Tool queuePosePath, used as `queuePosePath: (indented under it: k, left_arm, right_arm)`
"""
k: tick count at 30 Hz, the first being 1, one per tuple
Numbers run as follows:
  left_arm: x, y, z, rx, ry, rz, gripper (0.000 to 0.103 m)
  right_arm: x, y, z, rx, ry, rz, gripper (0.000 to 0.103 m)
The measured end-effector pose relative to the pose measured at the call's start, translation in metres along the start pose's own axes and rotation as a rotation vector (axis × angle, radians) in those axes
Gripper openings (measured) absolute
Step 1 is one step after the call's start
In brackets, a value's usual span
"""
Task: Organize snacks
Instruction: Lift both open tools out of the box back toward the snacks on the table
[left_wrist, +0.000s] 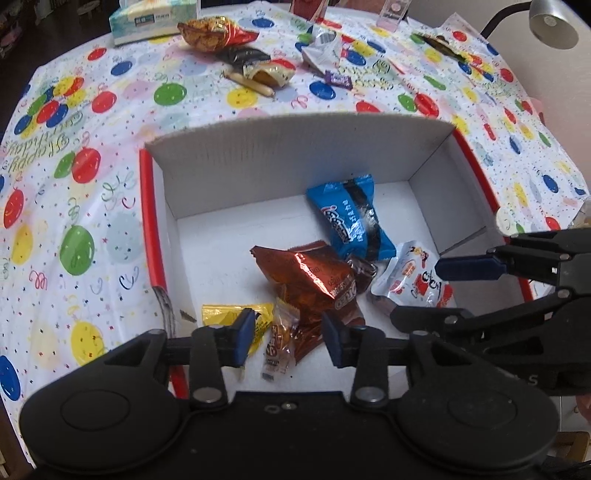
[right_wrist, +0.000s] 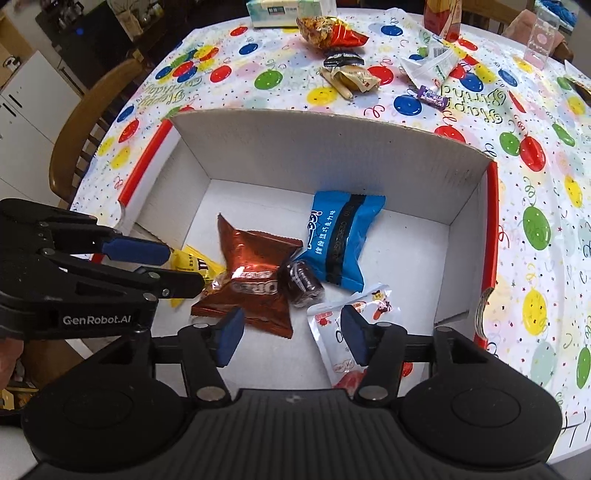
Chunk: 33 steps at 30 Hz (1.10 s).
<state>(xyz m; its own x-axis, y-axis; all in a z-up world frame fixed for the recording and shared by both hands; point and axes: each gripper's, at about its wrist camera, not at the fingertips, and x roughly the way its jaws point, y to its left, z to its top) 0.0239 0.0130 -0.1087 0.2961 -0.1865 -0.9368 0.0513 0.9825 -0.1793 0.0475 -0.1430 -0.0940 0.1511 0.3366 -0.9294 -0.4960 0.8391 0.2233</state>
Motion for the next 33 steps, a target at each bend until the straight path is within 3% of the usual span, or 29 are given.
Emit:
queuePosePath:
  k: [10,18,25,33]
  left_arm:
    - [-0.027,-0.003,0.001,0.031,-0.075,-0.005,0.060]
    - [-0.052,-0.005,0.016,0.042,-0.155,0.000,0.076]
    - [-0.059,-0.013,0.045,0.033,-0.208,0.010,0.086]
    - [-0.055,-0.015,0.094,-0.045,-0.257,0.036,0.101]
  right_arm:
    - [-0.027,0.005,-0.003,0.024,-0.062,-0.010,0.065]
    - [-0.058,-0.004,0.011,0.039,-0.133,-0.018,0.080]
    - [-0.072,-0.028,0.041,0.036,-0.167,-0.030,0.082]
    - [-0.074,-0.068,0.093,0.016,-0.170,-0.031,0.083]
